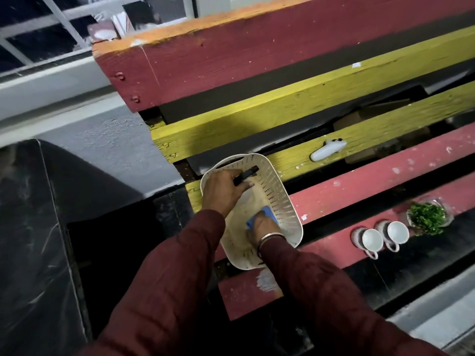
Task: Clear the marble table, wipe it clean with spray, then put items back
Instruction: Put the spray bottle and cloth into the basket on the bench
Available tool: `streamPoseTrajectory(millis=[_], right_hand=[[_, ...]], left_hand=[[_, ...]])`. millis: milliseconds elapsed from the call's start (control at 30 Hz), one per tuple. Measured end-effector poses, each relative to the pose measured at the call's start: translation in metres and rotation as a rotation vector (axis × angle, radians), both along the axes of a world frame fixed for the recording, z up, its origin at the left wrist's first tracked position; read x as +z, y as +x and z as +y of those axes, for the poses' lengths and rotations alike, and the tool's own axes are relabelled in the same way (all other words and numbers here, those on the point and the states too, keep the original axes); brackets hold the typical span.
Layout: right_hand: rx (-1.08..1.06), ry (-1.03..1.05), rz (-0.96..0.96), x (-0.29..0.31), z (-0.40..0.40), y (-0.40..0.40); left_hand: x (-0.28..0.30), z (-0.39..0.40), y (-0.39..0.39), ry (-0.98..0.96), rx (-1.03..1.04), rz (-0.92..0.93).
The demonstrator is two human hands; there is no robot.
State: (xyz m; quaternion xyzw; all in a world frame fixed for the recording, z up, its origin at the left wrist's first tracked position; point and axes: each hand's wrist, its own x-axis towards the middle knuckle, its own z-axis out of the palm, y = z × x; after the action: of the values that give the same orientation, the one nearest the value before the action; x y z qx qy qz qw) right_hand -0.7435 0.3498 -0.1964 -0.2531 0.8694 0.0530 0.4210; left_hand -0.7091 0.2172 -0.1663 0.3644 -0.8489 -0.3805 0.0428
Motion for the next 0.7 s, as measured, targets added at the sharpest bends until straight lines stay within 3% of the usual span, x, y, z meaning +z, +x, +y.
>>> streamPoseTrajectory(millis=[100, 267, 533, 700], right_hand=[[-0.031, -0.040, -0.050, 0.002, 0.002, 0.010], [-0.085, -0.088, 0.023, 0.011, 0.019, 0.025], [-0.183, -0.345, 0.262, 0.078, 0.030, 0.048], [-0.149, -0.364, 0.399, 0.130, 0.035, 0.065]], left_hand=[[0.014, -0.001, 0.005, -0.059, 0.025, 0.030], [0.042, -0.003, 0.019, -0.130, 0.022, 0.014], [0.108, 0.001, 0.064, -0.329, -0.249, 0.008], [0.155, 0.001, 0.098, -0.422, -0.327, 0.052]])
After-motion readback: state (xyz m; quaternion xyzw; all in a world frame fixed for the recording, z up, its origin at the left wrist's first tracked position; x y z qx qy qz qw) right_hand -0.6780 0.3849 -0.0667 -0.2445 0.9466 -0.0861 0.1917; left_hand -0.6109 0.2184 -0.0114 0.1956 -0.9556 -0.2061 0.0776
